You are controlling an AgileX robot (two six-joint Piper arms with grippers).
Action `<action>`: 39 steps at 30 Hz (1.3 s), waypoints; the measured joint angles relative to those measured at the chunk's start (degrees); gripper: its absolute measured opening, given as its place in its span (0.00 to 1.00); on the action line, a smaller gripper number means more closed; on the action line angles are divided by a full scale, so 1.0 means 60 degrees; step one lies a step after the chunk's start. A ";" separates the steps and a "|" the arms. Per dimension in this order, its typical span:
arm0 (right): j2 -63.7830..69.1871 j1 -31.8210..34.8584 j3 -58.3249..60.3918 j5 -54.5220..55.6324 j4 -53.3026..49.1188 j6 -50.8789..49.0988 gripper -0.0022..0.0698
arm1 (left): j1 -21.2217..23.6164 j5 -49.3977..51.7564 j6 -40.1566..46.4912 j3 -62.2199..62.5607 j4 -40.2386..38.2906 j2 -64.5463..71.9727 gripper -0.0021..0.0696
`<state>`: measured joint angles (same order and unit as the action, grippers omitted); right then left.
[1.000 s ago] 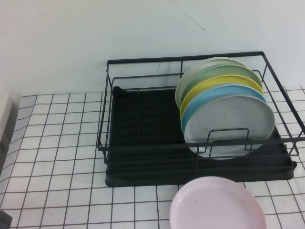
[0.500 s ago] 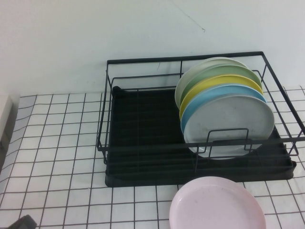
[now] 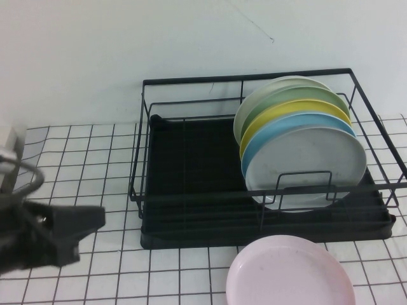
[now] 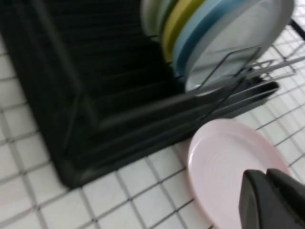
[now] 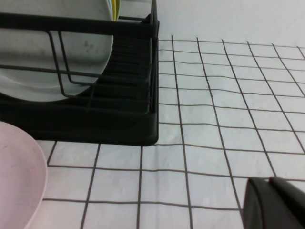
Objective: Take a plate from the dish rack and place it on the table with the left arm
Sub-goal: Grasp the plate from the shelf
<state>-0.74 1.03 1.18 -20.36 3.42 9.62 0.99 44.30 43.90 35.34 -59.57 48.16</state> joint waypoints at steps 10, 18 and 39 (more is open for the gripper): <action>0.0000 0.0000 0.0000 0.0000 0.0000 0.0000 0.03 | -0.2009 0.0027 0.3636 0.3102 -0.1661 0.4567 0.02; 0.0000 0.0000 0.0000 0.0000 0.0000 0.0000 0.03 | -0.3543 0.0085 0.5408 0.5578 -0.1727 0.7191 0.04; 0.0000 0.0000 0.0000 0.0000 0.0000 0.0000 0.03 | -0.4277 -0.0839 1.0245 0.6955 -0.3611 0.9651 0.53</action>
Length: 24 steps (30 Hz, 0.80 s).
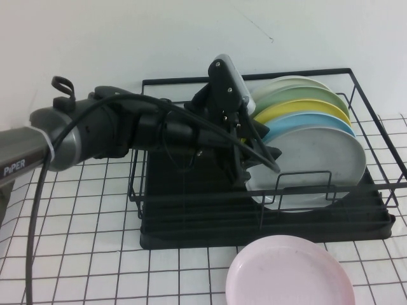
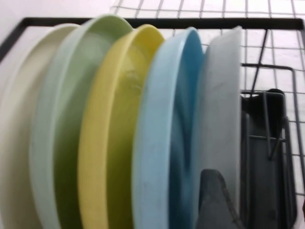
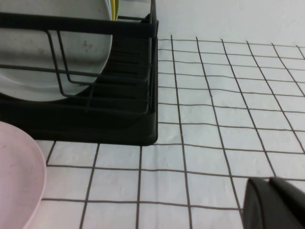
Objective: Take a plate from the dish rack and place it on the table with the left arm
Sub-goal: Grasp the plate from the shelf
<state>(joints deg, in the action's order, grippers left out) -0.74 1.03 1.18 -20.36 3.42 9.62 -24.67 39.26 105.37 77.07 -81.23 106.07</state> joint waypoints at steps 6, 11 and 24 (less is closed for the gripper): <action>0.0000 0.0000 0.0000 0.0000 0.0000 0.0000 0.03 | 0.0000 -0.0141 0.0336 0.0000 -0.0329 0.0269 0.53; 0.0000 0.0000 0.0000 0.0000 0.0000 0.0000 0.03 | 0.0000 -0.0204 0.0546 0.0000 -0.0436 0.0526 0.53; 0.0000 0.0000 0.0000 0.0000 0.0000 0.0000 0.03 | 0.0000 -0.0731 0.1372 0.0000 -0.1300 0.0943 0.27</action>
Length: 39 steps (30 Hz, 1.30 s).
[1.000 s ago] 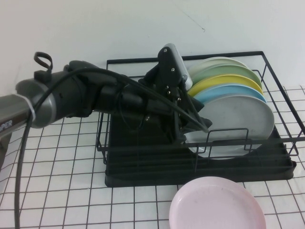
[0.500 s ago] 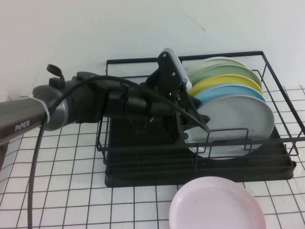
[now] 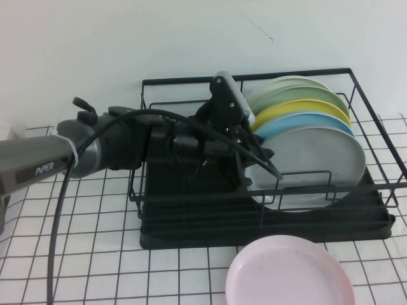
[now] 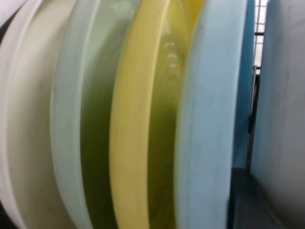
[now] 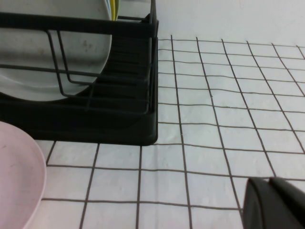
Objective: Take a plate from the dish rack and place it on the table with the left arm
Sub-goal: Grasp the plate from the shelf, then place the plate from the table
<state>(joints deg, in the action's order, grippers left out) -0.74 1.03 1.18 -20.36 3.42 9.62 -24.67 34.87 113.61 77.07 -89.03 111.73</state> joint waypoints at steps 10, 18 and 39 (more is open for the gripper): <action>0.0000 0.0000 0.0000 0.0000 0.0000 0.0000 0.03 | -0.0056 -0.0212 0.0115 0.0101 -0.0309 -0.0301 0.17; 0.0000 0.0000 0.0000 0.0000 0.0000 0.0000 0.03 | -0.0277 -0.0813 0.0176 0.0526 -0.0382 -0.1537 0.12; 0.0000 0.0000 0.0000 0.0000 0.0000 0.0000 0.03 | -0.0378 0.4121 -1.3190 0.0563 0.7228 -0.3894 0.10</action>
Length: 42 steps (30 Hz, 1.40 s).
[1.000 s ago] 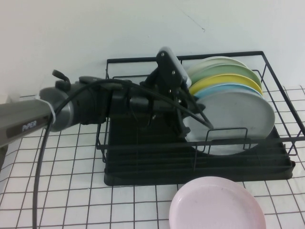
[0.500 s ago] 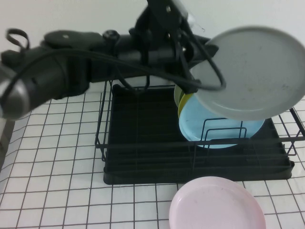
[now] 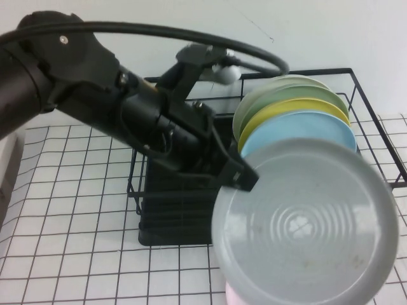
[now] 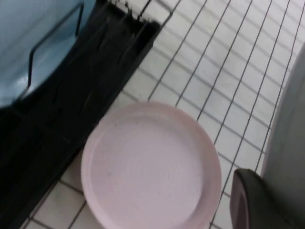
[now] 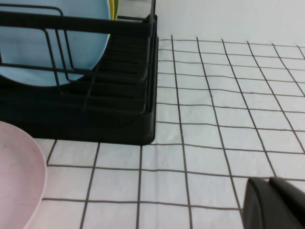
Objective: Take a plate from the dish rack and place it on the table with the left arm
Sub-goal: Place the plate from the table
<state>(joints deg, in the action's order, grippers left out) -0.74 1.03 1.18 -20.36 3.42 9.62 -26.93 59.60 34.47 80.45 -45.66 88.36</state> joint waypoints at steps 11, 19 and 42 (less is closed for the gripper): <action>0.0000 0.0000 0.0000 0.0000 0.0000 0.0000 0.03 | 0.0000 -0.0024 -0.0960 -0.1335 0.0140 0.0572 0.10; 0.0000 0.0000 0.0000 0.0000 0.0000 0.0000 0.03 | -0.0732 -0.1229 -0.0940 -0.1613 -0.0370 0.1886 0.10; 0.0000 0.0000 0.0000 0.0000 0.0000 0.0000 0.03 | -0.0776 -0.2426 -0.1787 -0.1613 0.0000 0.3200 0.10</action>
<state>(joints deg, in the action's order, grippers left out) -0.74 1.03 1.18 -20.36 3.42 9.62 -31.59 45.04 23.75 70.77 -45.66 107.56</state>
